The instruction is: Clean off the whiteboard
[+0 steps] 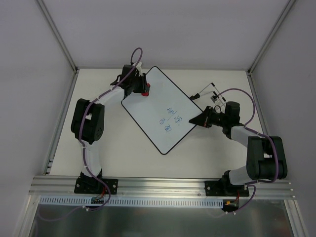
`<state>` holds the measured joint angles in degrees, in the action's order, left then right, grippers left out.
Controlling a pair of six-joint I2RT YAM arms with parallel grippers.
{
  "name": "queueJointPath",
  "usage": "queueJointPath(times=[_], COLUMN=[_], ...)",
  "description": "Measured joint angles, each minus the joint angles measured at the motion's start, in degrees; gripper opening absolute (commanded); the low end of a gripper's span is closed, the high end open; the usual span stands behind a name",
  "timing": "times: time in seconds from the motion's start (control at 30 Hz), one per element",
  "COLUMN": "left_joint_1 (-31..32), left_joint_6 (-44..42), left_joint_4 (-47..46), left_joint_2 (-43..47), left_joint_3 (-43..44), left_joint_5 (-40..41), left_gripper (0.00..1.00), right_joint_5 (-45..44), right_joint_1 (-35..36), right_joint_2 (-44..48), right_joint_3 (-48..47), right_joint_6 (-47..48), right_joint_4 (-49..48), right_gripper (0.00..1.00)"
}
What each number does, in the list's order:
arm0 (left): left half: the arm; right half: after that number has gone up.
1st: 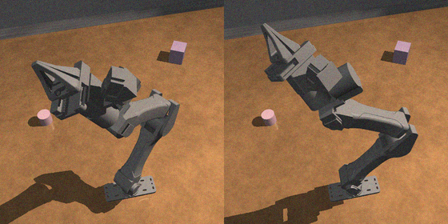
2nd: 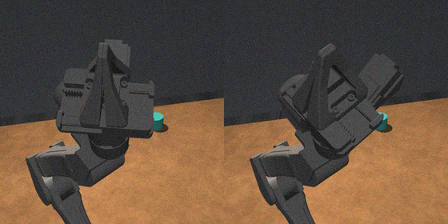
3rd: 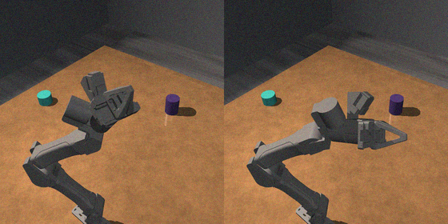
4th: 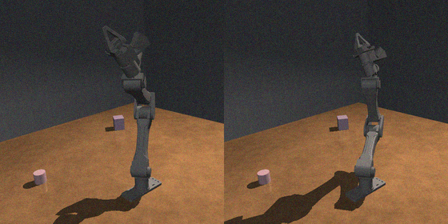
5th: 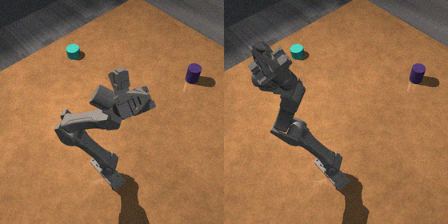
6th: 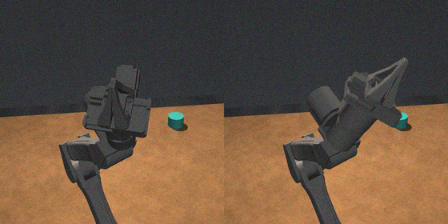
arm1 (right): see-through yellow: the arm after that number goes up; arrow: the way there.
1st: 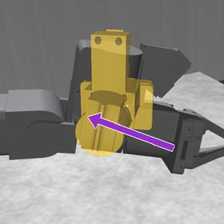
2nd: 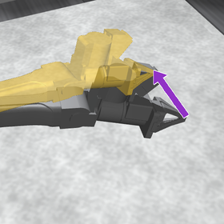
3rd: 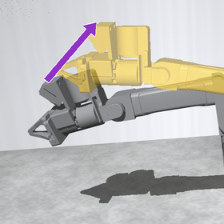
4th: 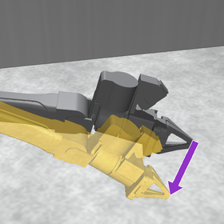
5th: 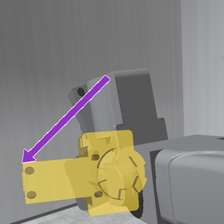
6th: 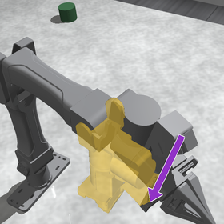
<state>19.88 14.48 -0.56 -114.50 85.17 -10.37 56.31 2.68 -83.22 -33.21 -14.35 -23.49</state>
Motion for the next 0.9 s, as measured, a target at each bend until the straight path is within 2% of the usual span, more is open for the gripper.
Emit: queueJointPath(times=[0.3,0.5,0.9], left_joint_1=[-0.52,2.78,12.2], left_joint_6=[0.37,0.39,4.46], left_joint_4=[0.9,-0.28,-5.64], left_joint_2=[-1.64,-1.33,5.97], left_joint_3=[2.12,1.84,-8.96], left_joint_5=[0.66,2.89,2.64], left_gripper=[0.0,0.0,0.0], right_joint_5=[-0.09,-0.11,0.15], right_joint_1=[0.0,0.0,0.0], right_joint_2=[0.02,0.02,0.02], right_joint_3=[0.0,0.0,0.0], right_joint_6=[0.02,0.02,0.39], right_joint_4=[0.66,1.53,1.95], right_gripper=[0.0,0.0,0.0])
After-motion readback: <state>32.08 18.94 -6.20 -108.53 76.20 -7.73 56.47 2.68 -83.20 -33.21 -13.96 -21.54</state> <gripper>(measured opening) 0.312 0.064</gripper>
